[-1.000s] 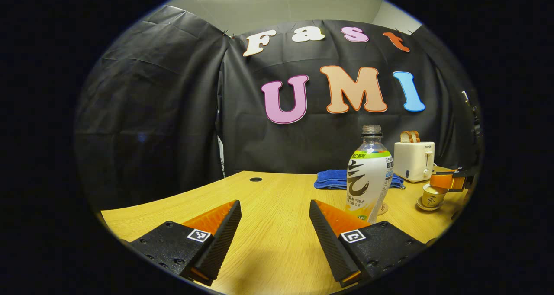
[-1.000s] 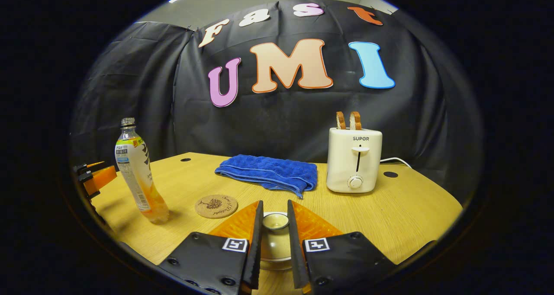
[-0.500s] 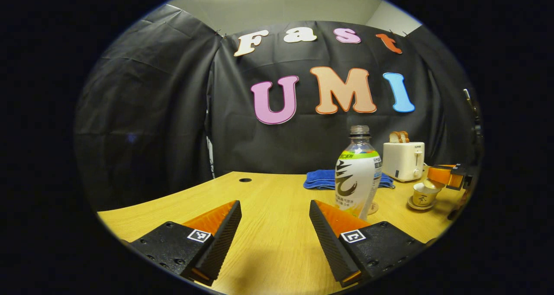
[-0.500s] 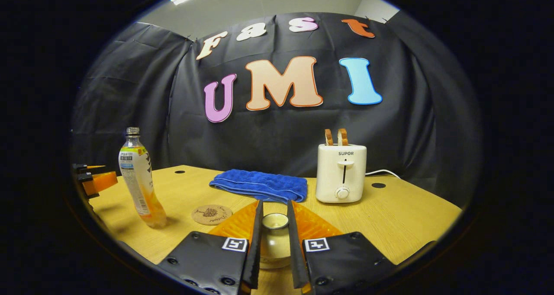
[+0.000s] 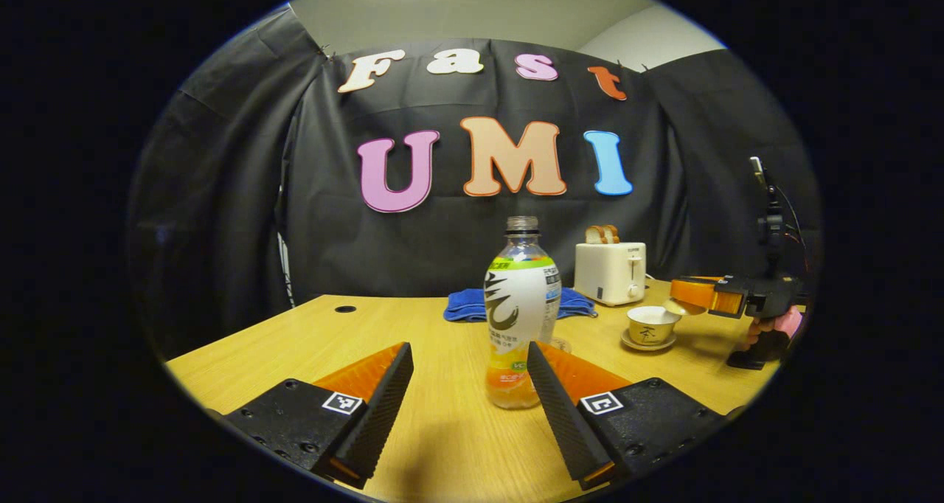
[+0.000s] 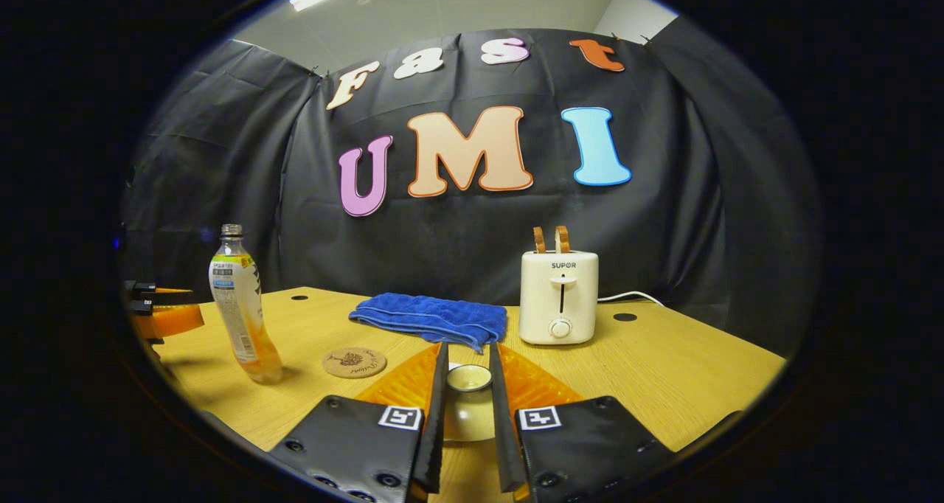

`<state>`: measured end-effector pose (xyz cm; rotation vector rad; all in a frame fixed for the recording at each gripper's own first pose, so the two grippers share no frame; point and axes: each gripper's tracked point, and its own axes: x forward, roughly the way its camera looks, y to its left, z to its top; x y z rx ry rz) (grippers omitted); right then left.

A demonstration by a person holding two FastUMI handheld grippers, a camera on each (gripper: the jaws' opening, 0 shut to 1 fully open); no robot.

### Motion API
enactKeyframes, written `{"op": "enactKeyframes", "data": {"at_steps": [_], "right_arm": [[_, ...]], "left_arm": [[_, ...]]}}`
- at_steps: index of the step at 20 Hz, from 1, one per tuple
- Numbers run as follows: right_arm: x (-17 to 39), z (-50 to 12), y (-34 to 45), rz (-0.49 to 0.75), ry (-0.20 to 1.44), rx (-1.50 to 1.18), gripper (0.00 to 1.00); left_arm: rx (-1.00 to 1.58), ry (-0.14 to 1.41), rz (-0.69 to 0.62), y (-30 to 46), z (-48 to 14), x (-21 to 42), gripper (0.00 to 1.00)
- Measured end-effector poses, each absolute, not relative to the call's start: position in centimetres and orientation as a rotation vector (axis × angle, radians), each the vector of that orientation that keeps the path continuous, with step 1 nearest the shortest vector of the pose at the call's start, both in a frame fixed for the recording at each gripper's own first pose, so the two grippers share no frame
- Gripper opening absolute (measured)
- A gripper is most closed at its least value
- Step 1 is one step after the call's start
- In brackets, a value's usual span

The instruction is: Open the teacup lid with one hand, grasp the water bottle and pour water into the teacup with the other hand; after pouring, place the water bottle on the coaster and then close the teacup lid.

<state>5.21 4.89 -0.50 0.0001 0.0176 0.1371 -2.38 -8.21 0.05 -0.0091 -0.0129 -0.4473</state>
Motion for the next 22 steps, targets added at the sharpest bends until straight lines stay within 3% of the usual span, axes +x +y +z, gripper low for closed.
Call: {"op": "enactKeyframes", "data": {"at_steps": [10,22], "right_arm": [[2.7,-0.2,2.1,0.099,0.009,0.003,0.33],[1.8,-0.2,0.9,0.103,0.01,0.003,0.34]], "left_arm": [[-0.006,0.062,-0.532,-11.4,-1.1,-1.3,0.93],[0.033,0.156,-0.5,-14.9,-2.5,2.8,0.94]]}}
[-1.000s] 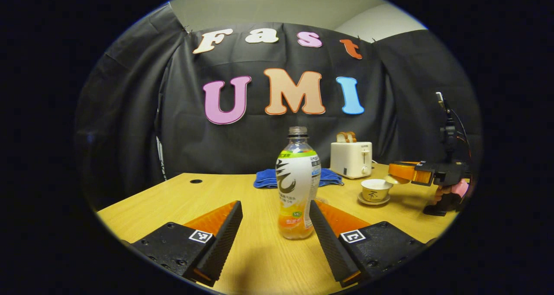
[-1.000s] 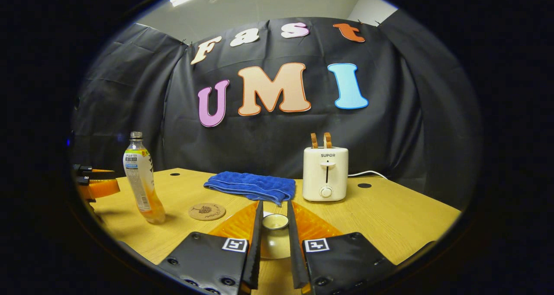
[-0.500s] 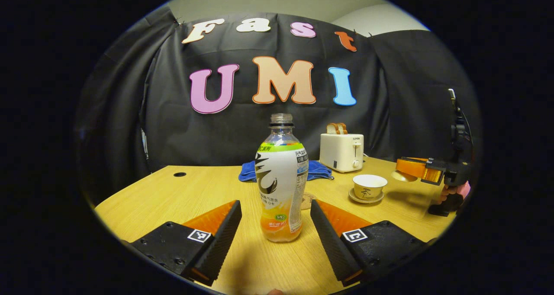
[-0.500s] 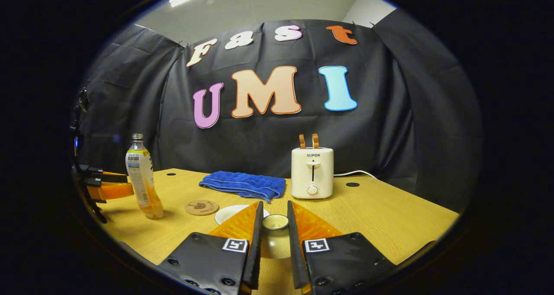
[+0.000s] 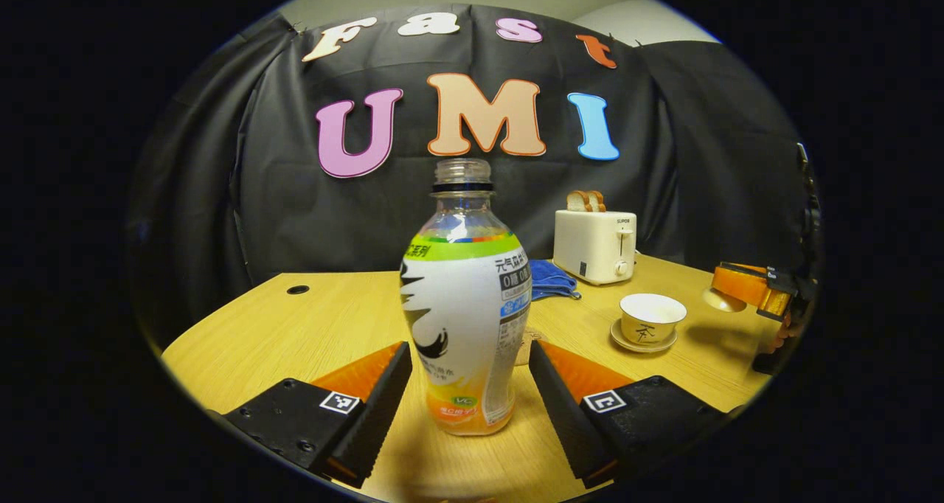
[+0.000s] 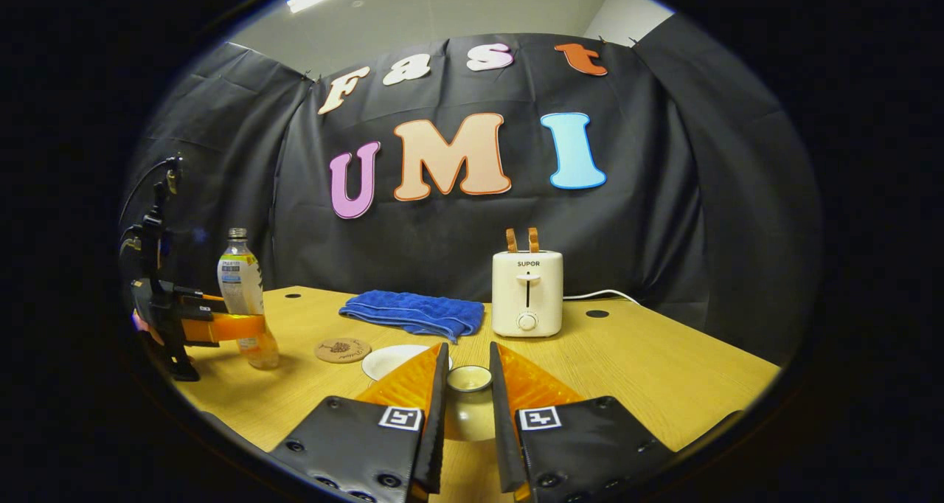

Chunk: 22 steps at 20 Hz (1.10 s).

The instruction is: Open the teacup lid with one hand, grasp the water bottle and pour water into the teacup with the other hand; after pouring, place the water bottle on the coaster and then close the teacup lid.

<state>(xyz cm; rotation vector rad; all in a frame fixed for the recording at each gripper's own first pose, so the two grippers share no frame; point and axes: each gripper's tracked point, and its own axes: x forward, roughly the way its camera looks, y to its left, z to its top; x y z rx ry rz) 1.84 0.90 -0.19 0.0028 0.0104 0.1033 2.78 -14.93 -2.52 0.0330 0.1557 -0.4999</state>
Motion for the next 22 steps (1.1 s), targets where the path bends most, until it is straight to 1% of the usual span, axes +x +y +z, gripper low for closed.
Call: {"op": "enactKeyframes", "data": {"at_steps": [3,4,6,8,9,10,13,14,15,16,17,19,20,22], "right_arm": [[1.7,-0.2,0.6,0.1,0.01,0.003,0.35],[1.7,-0.2,0.4,0.098,0.01,0.003,0.33],[1.6,-0.1,-0.1,0.088,0.009,0.003,0.33],[1.5,-0.1,-0.5,0.081,0.01,0.003,0.34],[1.5,-0.1,-0.7,0.077,0.01,0.003,0.33],[1.6,-0.2,-0.9,0.073,0.009,0.003,0.33],[1.5,-0.1,-1.3,0.061,0.008,0.003,0.33],[1.5,-0.1,-1.4,0.059,0.008,0.003,0.33],[1.5,-0.1,-1.5,0.056,0.008,0.003,0.34],[1.5,-0.1,-1.8,0.051,0.008,0.002,0.33],[1.6,0.0,-2.1,0.043,0.006,0.002,0.33],[1.7,-0.1,-2.8,0.026,0.005,0.001,0.33],[1.6,0.0,-3.1,0.018,0.005,0.001,0.34],[1.7,0.0,-3.6,0.01,0.005,0.001,0.33]], "left_arm": [[0.033,0.154,-0.48,-15.4,-2.5,3.8,0.94],[0.033,0.15,-0.473,-15.5,-2.4,4.1,0.94],[0.04,0.153,-0.47,-15.8,-2.5,4.5,0.93],[0.057,0.168,-0.485,-16.2,-3.0,4.3,0.81],[0.068,0.18,-0.482,-16.3,-3.2,4.3,0.72],[0.078,0.185,-0.479,-16.3,-3.2,4.3,0.68],[0.108,0.194,-0.485,-16.7,-3.5,4.1,0.62],[0.126,0.199,-0.48,-16.8,-3.5,4.1,0.62],[0.149,0.194,-0.481,-17.0,-3.6,4.0,0.59],[0.177,0.187,-0.484,-17.3,-3.5,3.9,0.59],[0.213,0.19,-0.482,-17.5,-3.6,3.9,0.55],[0.31,0.199,-0.468,-17.7,-3.8,4.2,0.54],[0.374,0.185,-0.452,-17.7,-3.3,4.6,0.54],[0.501,0.155,-0.427,-17.9,-2.0,5.2,0.54]]}}
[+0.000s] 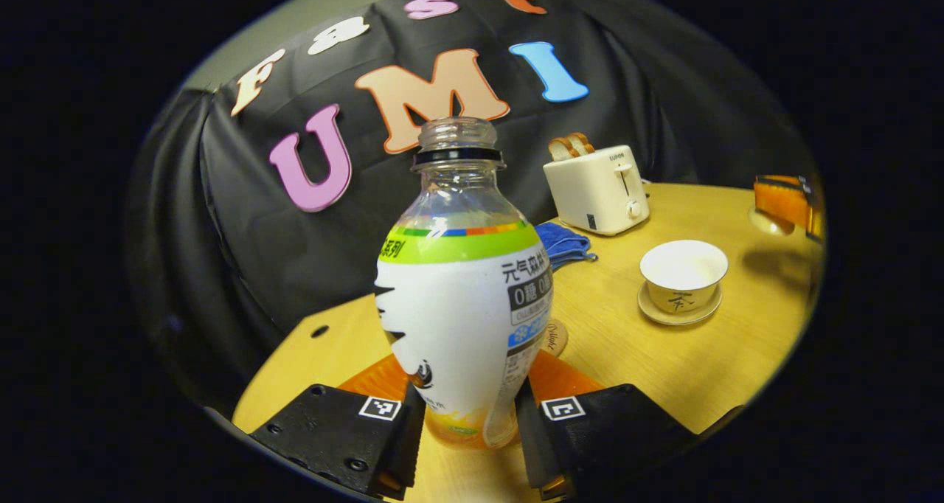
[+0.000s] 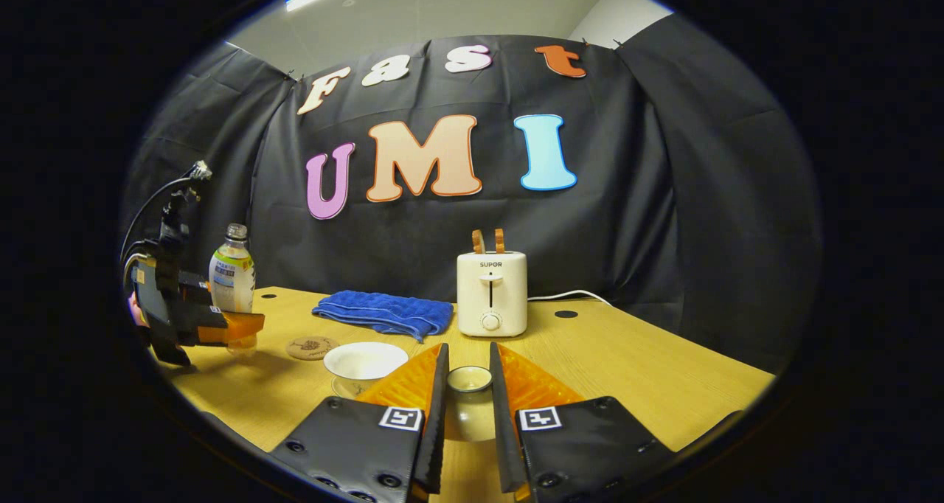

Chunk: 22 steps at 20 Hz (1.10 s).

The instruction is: Open the teacup lid with one hand, grasp the water bottle and pour water into the teacup with the other hand; after pouring, place the water bottle on the coaster and then close the teacup lid.

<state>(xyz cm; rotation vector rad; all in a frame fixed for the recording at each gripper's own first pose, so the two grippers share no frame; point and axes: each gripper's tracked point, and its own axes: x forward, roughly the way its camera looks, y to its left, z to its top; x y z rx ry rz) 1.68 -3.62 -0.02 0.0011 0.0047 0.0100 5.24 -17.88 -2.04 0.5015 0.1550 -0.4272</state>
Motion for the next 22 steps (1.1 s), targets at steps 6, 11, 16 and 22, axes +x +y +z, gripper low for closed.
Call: {"op": "enactKeyframes", "data": {"at_steps": [6,11,16,22], "right_arm": [[1.8,0.1,-6.0,-0.029,0.003,-0.001,0.33],[1.9,0.2,-8.0,-0.076,0.002,-0.002,0.32],[1.9,0.1,-8.7,-0.091,0.002,-0.003,0.34],[1.9,0.1,-9.0,-0.1,0.0,-0.003,0.33]], "left_arm": [[0.862,0.142,-0.383,-18.5,-0.2,7.4,0.54],[1.155,0.107,-0.378,-19.2,0.5,8.4,0.55],[1.361,0.087,-0.39,-19.5,0.1,8.6,0.54],[1.535,0.051,-0.397,-20.2,-0.7,9.0,0.54]]}}
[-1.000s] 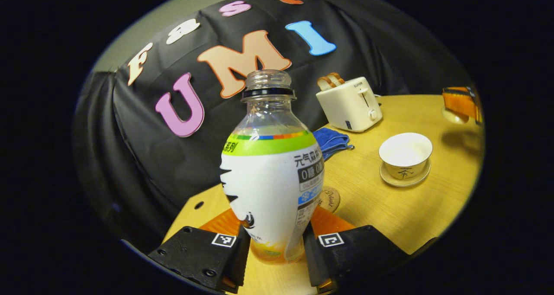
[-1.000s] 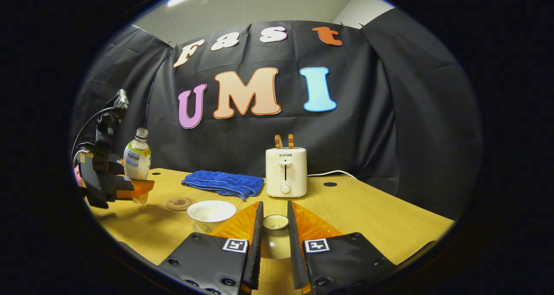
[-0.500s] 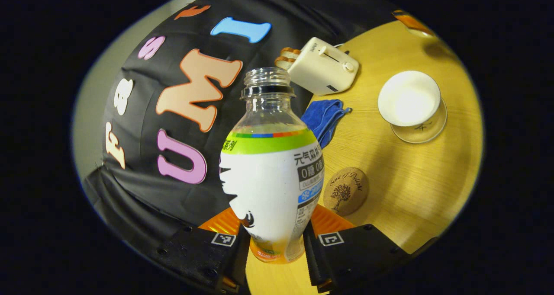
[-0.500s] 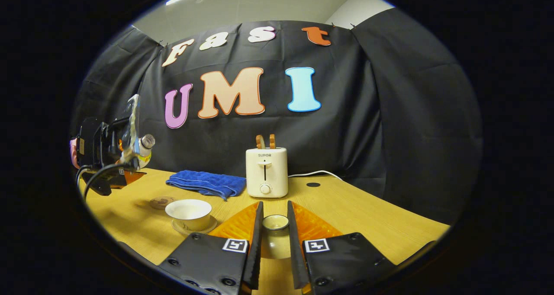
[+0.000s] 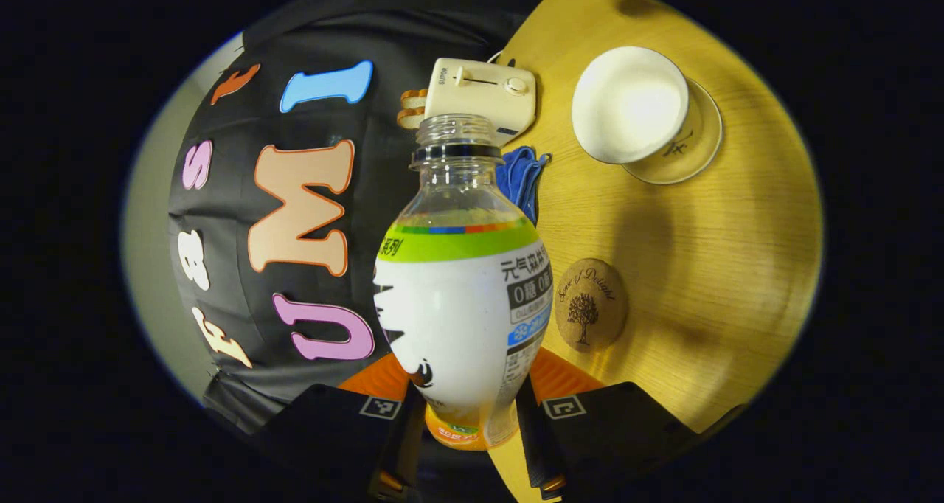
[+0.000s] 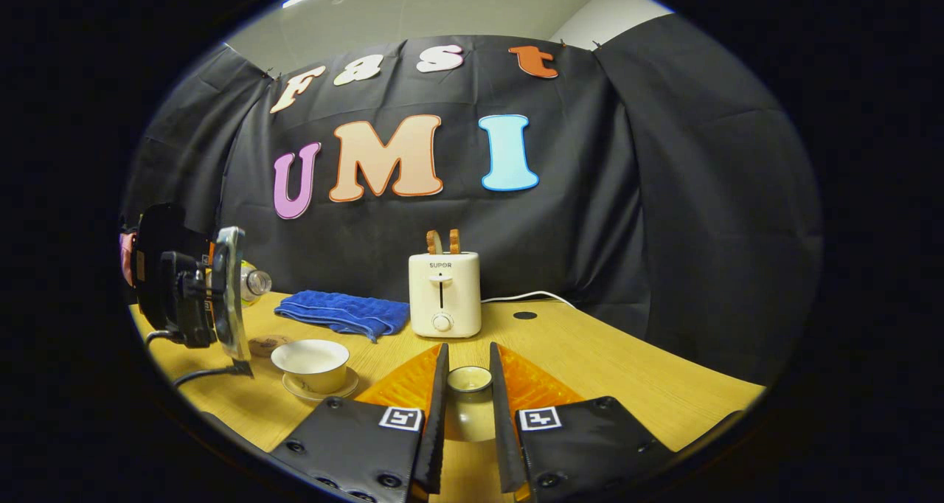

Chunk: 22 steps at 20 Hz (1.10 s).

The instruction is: Open the teacup lid with one hand, grasp the water bottle and pour water into the teacup with the other hand; after pouring, place the water bottle on the coaster and then close the teacup lid.

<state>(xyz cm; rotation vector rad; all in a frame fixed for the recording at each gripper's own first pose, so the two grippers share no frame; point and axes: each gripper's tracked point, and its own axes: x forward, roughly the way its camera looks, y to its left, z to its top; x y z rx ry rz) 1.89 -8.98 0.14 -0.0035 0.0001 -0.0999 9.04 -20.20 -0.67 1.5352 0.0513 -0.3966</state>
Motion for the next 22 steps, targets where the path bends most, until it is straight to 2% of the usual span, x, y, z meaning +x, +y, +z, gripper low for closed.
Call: {"op": "enactKeyframes", "data": {"at_steps": [22], "right_arm": [[1.9,0.2,-9.4,-0.11,-0.001,-0.004,0.32]], "left_arm": [[1.916,-0.049,-0.368,-21.7,2.1,9.1,0.55]]}}
